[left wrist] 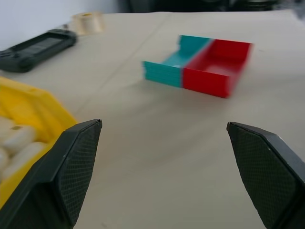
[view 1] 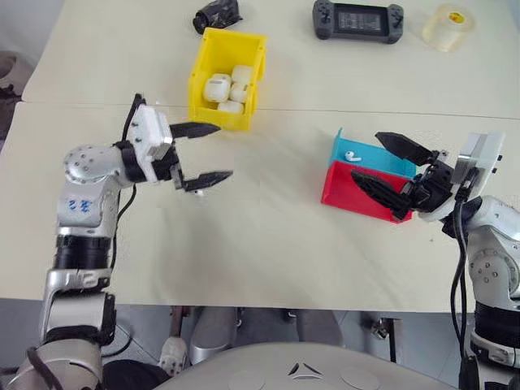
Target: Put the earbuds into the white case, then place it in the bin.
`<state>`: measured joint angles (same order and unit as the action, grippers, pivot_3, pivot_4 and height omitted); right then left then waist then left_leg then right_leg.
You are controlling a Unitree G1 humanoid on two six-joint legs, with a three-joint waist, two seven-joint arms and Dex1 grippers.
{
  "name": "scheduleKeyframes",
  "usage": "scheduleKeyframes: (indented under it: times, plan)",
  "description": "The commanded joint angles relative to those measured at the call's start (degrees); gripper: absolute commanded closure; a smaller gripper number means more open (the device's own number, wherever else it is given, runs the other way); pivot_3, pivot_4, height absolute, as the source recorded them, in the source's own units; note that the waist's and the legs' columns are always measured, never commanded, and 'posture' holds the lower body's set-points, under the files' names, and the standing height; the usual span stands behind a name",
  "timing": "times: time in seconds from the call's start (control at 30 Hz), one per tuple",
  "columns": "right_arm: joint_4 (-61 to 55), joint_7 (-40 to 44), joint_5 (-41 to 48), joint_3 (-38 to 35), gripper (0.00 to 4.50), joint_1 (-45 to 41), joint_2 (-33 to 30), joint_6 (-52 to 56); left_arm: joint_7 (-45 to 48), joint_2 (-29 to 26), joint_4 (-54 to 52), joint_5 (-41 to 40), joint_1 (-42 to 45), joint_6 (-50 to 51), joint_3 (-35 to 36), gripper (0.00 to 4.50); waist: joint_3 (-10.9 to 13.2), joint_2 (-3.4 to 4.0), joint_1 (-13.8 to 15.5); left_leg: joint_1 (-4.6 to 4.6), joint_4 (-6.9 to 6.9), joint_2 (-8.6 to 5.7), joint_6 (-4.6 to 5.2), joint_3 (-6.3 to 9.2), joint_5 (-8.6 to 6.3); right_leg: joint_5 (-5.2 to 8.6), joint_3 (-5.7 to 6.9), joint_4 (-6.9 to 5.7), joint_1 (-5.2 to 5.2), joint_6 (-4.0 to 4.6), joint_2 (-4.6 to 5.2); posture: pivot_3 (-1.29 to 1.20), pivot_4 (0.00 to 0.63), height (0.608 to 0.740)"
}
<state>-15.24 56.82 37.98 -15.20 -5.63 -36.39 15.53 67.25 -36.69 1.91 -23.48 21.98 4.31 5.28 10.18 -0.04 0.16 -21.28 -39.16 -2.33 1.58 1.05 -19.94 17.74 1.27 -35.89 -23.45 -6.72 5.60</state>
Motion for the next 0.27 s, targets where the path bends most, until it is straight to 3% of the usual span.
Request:
scheduleKeyframes:
  times: [0.03, 0.27]
  plan:
    - [1.92, 4.71, -1.53, -0.62, 0.0, 0.87, -1.86, -3.98, -1.13, -1.84, -5.65, -1.69, -4.08, -0.35, 3.65, 0.02, 0.0, 0.0, 0.19, 0.0, 0.01, -0.01, 0.02, 0.01, -0.01, 0.0, 0.0, 0.0, 0.0, 0.01, 0.01, 0.0, 0.15, 0.74]
    - [4.8, 7.28, -2.57, -2.24, 0.0, 1.55, -3.2, -6.03, -6.5, -1.54, -8.4, -1.64, -9.17, 0.79, 6.72, 0.02, 0.0, 0.0, 0.21, 0.0, 0.03, 0.0, 0.04, -0.02, -0.02, 0.0, -0.02, 0.01, -0.01, 0.01, 0.0, 0.0, 0.15, 0.74]
